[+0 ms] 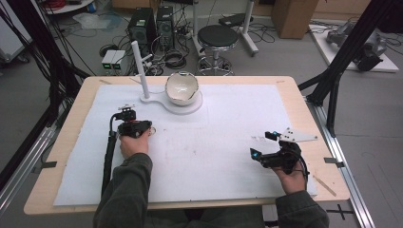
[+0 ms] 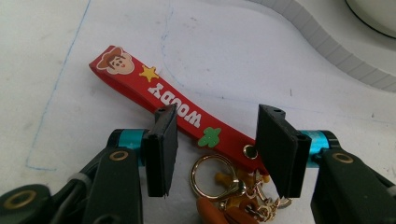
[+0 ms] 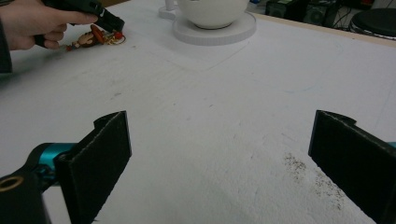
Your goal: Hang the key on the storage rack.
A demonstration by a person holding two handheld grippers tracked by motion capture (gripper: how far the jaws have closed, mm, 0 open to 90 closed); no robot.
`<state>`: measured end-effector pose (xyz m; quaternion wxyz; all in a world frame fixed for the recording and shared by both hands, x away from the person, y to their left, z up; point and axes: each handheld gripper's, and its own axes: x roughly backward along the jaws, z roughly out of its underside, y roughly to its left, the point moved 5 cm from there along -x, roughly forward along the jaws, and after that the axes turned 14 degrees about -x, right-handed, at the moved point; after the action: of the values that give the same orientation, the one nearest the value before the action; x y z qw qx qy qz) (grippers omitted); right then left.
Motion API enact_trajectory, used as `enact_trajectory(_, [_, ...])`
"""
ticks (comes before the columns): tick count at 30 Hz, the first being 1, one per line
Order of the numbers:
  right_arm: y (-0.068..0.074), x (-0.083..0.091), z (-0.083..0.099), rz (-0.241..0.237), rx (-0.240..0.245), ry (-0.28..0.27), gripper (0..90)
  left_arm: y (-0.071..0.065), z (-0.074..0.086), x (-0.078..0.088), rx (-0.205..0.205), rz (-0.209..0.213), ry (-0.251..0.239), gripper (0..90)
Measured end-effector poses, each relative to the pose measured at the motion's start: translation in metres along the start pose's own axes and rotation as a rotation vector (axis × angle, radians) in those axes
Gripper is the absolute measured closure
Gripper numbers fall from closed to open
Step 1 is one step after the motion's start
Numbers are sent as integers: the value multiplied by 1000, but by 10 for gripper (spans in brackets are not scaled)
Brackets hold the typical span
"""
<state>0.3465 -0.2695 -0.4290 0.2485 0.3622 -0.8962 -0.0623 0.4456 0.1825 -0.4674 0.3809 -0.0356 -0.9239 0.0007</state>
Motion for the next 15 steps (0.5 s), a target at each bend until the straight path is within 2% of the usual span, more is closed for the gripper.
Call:
enact_trajectory(3, [0, 0, 0, 3, -6, 3, 52, 0, 0, 1, 15, 3, 4, 493])
enact_trajectory(8, [1, 1, 1, 0, -3, 4, 52, -3, 1, 0, 7, 6, 9, 500])
enact_trajectory(12, [0, 1, 0, 1, 1, -2, 52, -2, 0, -3, 9, 6, -7, 518])
enact_trajectory(15, [0, 1, 0, 1, -1, 2, 52, -1, -1, -3, 10, 21, -9, 622])
